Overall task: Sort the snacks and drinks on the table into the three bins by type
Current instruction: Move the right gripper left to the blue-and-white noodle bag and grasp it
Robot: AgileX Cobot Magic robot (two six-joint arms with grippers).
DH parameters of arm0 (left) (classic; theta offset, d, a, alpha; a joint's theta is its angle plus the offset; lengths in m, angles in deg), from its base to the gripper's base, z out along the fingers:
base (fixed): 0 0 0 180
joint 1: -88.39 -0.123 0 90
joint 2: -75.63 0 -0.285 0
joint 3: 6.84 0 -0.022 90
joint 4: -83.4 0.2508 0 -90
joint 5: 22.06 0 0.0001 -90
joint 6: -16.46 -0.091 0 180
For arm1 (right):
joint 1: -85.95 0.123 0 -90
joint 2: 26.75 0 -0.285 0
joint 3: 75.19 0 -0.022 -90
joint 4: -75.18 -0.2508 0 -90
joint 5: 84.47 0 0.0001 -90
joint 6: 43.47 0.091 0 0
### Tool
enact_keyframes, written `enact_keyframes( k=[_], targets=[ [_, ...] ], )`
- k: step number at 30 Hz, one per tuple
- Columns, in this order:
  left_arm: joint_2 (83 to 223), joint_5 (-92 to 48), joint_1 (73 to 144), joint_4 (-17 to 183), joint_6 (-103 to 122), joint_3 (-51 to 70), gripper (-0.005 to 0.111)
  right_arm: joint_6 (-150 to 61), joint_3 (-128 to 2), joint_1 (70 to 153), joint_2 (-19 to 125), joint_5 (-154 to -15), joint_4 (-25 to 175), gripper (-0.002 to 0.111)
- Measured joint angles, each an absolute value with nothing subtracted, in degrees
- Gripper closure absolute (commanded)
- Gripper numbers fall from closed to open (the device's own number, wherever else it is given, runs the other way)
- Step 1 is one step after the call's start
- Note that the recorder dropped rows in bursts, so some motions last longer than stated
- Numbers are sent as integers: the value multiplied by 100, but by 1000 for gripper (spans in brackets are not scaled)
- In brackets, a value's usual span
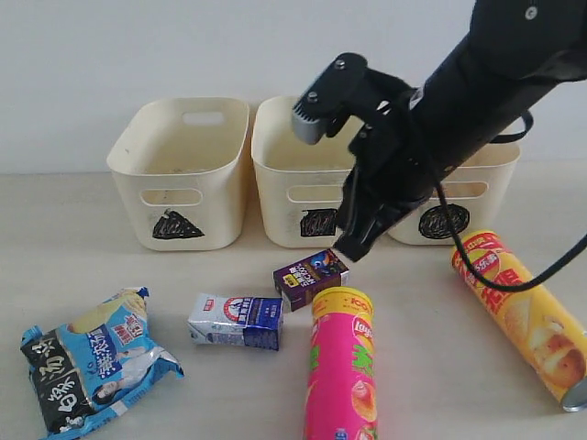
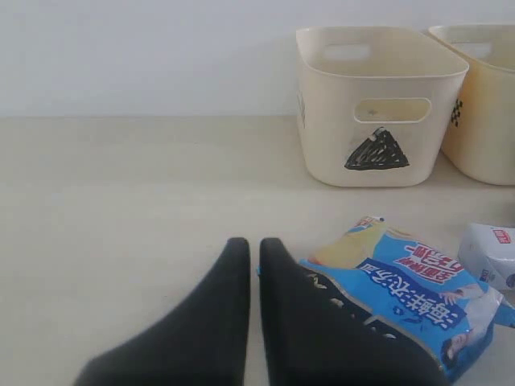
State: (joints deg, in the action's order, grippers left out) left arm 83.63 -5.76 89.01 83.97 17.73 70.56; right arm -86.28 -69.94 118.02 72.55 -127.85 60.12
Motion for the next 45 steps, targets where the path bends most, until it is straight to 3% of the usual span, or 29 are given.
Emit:
enact_keyframes(
  k=[4,7,11,14,31,45],
  targets=[
    [8363,-576,8901,8397,1773,7056,102,-9001,-6994,12186,7255,-12844,5275,105],
    [8363,-576,8901,8397,1773,7056,102,-9335,-6994,12493,7400,-12833,4722,87],
    [8363,-576,8901,8397,1773,7056,102,-9370,-6994,12932,7825,-12494,4314,47],
    [8363,-576,8901,8397,1773,7056,102,-9146,-7086,13153,8201,-12206,4214,34],
    [8363,-576,8901,8397,1773,7056,102,-6598,-10858,13282,11135,-13474,4518,34],
    [8363,-576,8901,8397,1773,7056,102,-6378,-11502,13320,11935,-13586,4892,34]
  ],
)
